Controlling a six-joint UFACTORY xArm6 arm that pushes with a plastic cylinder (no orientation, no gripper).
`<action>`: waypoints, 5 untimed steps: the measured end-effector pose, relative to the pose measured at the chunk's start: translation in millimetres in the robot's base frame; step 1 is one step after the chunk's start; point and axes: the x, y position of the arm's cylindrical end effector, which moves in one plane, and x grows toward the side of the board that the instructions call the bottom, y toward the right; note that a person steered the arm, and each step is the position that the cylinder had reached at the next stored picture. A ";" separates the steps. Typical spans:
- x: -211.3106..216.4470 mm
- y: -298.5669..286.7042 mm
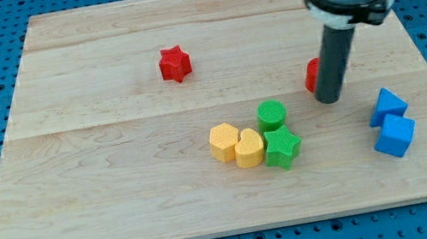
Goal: Move the red circle towards center
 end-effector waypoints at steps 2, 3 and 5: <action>-71.5 -88.5; -39.8 -42.6; -29.3 18.4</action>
